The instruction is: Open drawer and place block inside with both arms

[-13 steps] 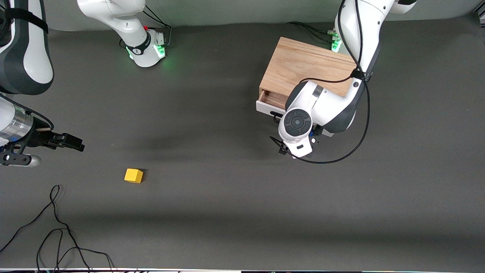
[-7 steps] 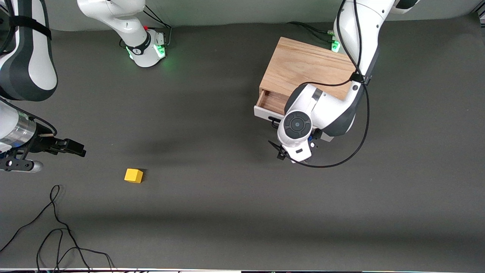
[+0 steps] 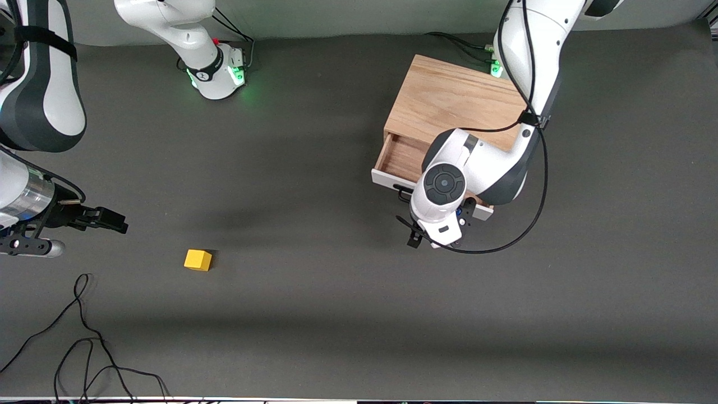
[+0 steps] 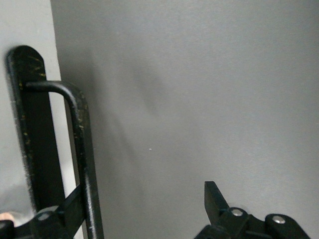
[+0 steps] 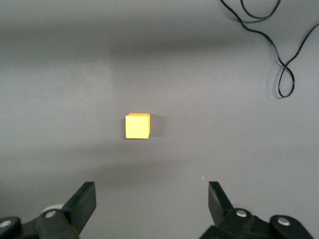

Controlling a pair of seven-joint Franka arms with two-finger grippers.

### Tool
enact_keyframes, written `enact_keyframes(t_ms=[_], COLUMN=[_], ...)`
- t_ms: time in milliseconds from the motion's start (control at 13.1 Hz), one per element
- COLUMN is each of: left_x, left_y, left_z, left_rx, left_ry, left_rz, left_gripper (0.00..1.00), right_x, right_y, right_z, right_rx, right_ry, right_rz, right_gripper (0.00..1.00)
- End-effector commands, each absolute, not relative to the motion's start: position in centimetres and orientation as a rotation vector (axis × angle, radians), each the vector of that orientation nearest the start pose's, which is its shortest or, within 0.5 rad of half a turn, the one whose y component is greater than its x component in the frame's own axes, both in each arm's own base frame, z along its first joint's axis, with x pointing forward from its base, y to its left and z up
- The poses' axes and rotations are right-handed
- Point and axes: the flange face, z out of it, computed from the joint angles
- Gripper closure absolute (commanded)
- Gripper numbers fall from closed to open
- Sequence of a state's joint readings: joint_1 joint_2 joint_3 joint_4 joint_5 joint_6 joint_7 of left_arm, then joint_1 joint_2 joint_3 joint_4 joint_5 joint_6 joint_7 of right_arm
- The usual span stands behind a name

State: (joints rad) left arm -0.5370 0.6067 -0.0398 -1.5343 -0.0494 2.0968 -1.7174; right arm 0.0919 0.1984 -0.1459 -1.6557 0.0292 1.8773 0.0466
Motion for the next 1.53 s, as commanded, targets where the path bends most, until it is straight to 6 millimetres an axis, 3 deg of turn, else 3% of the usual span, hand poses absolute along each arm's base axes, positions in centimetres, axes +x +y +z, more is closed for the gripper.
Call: enact_keyframes(t_ms=[0, 306, 459, 689, 842, 1072, 1302, 1455], left_x=[61.8, 62.4, 62.9, 63.5, 63.7, 64.1, 63.9, 63.4], left_y=[-39.4, -39.6, -39.3, -38.9, -37.9, -33.5, -26.2, -20.3], left_z=[30.4, 30.7, 31.1, 32.9, 35.7, 41.8, 47.9, 50.9], left_rx=[-2.688, -2.728, -2.726, -2.738, -2.750, -2.727, -2.775, -2.824], left_ry=[-1.809, -1.844, -1.855, -1.856, -1.832, -1.805, -1.643, -1.498], left_rz=[0.015, -0.027, -0.044, -0.069, -0.124, -0.097, 0.010, 0.106], left_gripper=[0.00, 0.00, 0.00, 0.00, 0.00, 0.00, 0.00, 0.00], right_x=[62.8, 63.2, 63.4, 64.3, 64.5, 64.9, 65.9, 66.4], right_y=[-1.9, -1.4, -0.3, 0.0, 0.9, 1.5, 2.1, 1.8], right_z=[49.6, 48.3, 47.7, 46.7, 46.1, 45.1, 42.2, 39.8], right_rx=[-3.138, -3.140, -3.143, -3.146, -3.148, -3.148, -3.158, -3.159], right_ry=[0.129, 0.136, 0.110, 0.107, 0.088, 0.103, 0.087, 0.091], right_rz=[-0.023, 0.006, 0.015, 0.027, 0.034, 0.031, 0.008, -0.038], right_gripper=[0.00, 0.00, 0.00, 0.00, 0.00, 0.00, 0.00, 0.00])
